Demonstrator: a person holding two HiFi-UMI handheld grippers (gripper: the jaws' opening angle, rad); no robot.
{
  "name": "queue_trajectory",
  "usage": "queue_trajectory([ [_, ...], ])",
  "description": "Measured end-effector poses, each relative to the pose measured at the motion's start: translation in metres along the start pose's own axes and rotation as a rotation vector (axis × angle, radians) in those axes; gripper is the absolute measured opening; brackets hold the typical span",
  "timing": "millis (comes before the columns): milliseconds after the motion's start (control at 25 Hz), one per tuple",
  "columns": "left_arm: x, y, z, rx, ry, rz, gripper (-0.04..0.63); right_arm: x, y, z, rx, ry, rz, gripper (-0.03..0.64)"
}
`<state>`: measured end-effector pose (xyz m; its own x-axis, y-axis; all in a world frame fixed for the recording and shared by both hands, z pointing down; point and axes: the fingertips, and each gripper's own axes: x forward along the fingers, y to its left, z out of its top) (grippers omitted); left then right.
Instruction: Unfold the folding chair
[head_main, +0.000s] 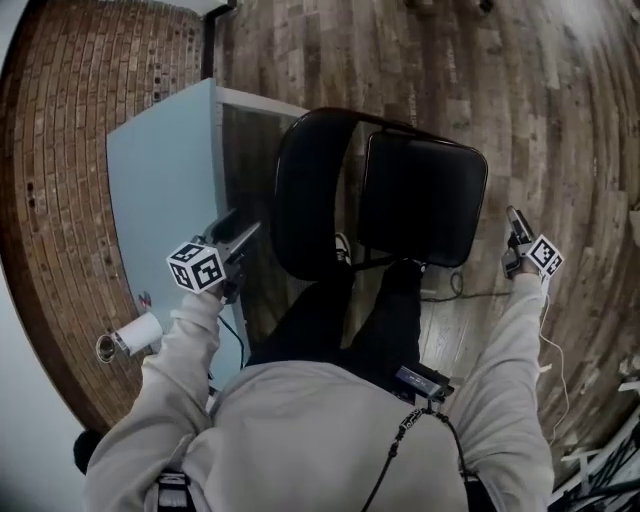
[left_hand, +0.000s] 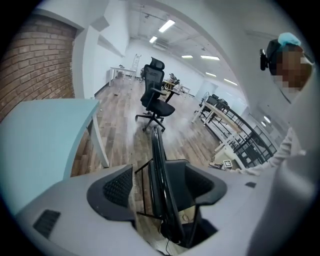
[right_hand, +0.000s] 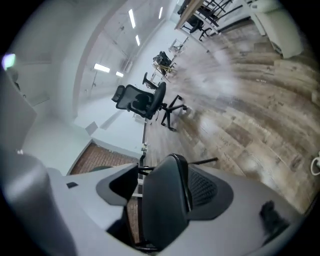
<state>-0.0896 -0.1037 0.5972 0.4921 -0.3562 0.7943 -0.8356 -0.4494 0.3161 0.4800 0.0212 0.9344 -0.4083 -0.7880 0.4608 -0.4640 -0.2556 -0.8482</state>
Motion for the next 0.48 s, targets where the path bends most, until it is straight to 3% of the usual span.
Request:
queue_trajectory([
  [200, -0.034, -0.013, 0.037, -0.049, -0.169, -0.040, 0.310, -0.041, 0.102, 0.042, -0.133, -0.022, -0.008, 0.296],
  [480, -0.096, -0.036, 0.072, -0.083, -0.337, -0.184, 0.310, -0.073, 0.292, 0.055, -0.268, -0.065, 0.017, 0.296],
])
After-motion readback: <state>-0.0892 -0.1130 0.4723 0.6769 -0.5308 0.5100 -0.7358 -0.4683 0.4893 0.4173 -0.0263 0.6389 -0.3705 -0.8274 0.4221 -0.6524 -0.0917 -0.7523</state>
